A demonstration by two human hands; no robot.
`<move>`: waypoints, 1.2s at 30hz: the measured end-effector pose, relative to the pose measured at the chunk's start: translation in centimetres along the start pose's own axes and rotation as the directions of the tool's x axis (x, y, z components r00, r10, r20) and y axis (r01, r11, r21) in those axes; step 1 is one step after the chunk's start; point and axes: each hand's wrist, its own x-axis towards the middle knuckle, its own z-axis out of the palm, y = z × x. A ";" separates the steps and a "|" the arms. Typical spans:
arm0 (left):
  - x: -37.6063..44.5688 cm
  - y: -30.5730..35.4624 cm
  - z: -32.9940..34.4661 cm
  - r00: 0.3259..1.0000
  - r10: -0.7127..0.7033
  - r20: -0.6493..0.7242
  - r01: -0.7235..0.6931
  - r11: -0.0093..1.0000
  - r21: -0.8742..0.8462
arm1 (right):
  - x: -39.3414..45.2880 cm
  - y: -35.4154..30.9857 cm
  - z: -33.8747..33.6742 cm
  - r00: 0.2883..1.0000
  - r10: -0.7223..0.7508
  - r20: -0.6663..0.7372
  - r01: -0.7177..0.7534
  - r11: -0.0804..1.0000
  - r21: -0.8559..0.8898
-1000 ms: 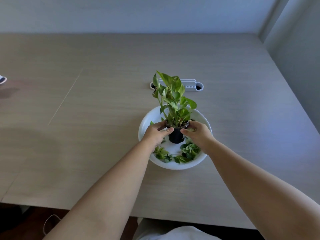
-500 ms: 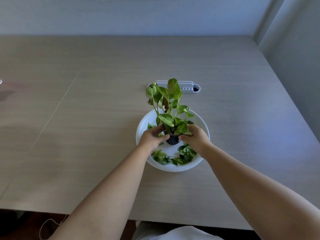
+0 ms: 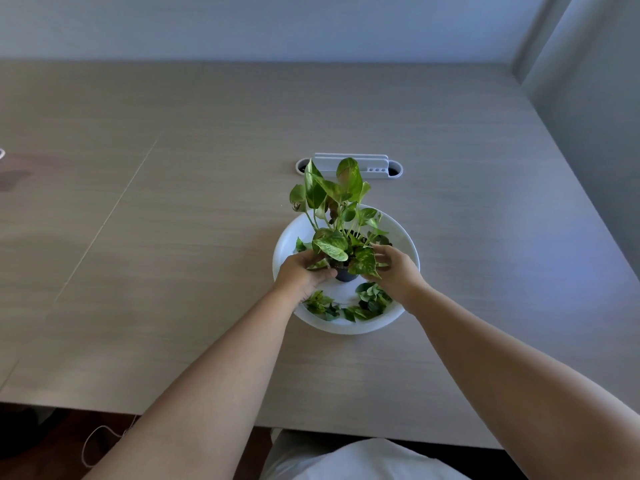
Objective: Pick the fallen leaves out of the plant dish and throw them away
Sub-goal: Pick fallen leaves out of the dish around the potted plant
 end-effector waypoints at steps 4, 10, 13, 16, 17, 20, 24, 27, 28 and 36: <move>-0.5 0.2 -0.7 1.000 0.003 0.001 -0.003 0.965 0.262 | -0.6 0.3 -0.5 0.999 0.028 0.021 -0.022 0.973 -0.232; -0.4 0.2 -1.5 0.982 0.118 0.146 -0.186 0.725 0.663 | -0.8 1.6 -0.4 0.997 -0.050 0.060 0.077 0.779 -0.622; 0.3 -0.4 -1.5 0.972 0.056 0.226 -0.221 0.526 0.821 | -1.0 2.0 0.2 0.989 -0.002 0.148 0.116 0.635 -0.763; 0.4 -0.9 -1.2 0.967 -0.003 0.256 -0.238 0.362 0.902 | -1.2 1.9 1.0 0.985 0.047 0.169 0.123 0.501 -0.856; 0.4 -1.0 -1.1 0.966 -0.020 0.257 -0.234 0.350 0.907 | -1.2 1.9 1.3 0.986 0.051 0.161 0.117 0.481 -0.869; 0.4 -1.4 -0.5 0.966 -0.048 0.256 -0.220 0.374 0.901 | -1.2 1.8 1.8 0.989 0.052 0.137 0.100 0.445 -0.890; 0.2 -1.8 0.5 0.974 -0.054 0.221 -0.174 0.448 0.877 | -0.9 2.4 2.2 0.991 0.022 0.134 0.107 0.487 -0.867; -0.3 -2.0 1.4 0.986 0.009 0.166 -0.153 0.442 0.884 | -0.7 2.9 2.2 0.990 -0.010 0.141 0.121 0.571 -0.812; -0.5 -2.1 1.8 0.988 0.023 0.151 -0.147 0.426 0.893 | -0.7 3.1 2.2 0.989 -0.023 0.149 0.135 0.574 -0.807; -1.1 -3.0 1.7 0.981 0.133 0.141 -0.193 0.587 0.787 | -0.6 4.0 1.7 0.986 -0.107 0.131 0.169 0.633 -0.755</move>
